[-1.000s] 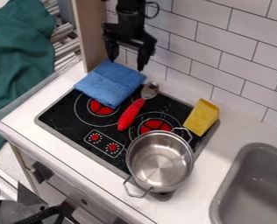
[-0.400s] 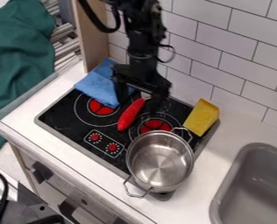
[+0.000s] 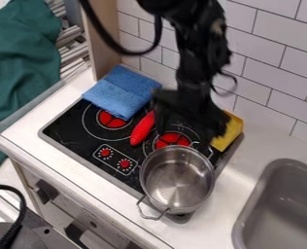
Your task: Place the pot above the blue towel
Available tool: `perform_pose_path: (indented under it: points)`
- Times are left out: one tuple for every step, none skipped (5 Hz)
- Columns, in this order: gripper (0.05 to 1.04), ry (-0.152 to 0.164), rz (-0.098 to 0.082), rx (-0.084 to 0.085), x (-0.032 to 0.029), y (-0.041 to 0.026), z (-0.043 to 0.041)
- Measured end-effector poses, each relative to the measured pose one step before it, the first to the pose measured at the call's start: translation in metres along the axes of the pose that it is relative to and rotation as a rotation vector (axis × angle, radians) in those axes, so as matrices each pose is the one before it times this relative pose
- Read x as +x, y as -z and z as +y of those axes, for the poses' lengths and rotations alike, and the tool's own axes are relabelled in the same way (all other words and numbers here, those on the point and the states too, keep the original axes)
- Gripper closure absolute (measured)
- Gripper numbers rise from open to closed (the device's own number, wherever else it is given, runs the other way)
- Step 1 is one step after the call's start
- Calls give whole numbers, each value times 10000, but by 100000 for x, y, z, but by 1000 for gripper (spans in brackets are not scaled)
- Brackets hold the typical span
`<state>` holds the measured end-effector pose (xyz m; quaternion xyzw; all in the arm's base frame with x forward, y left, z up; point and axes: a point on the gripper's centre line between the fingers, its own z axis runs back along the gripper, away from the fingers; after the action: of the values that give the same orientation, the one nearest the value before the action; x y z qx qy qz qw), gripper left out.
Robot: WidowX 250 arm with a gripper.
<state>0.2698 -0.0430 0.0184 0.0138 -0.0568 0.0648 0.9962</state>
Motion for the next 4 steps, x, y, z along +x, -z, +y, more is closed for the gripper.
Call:
perform_pose_path:
  points:
    - [85, -504, 97, -507, -2105, 533, -1677]
    - [85, -283, -43, -484, -567, 659, -1042]
    - [85, -57, -33, -31, -84, 1477, -221]
    - [85, 175, -307, 293, 249, 1853, 144]
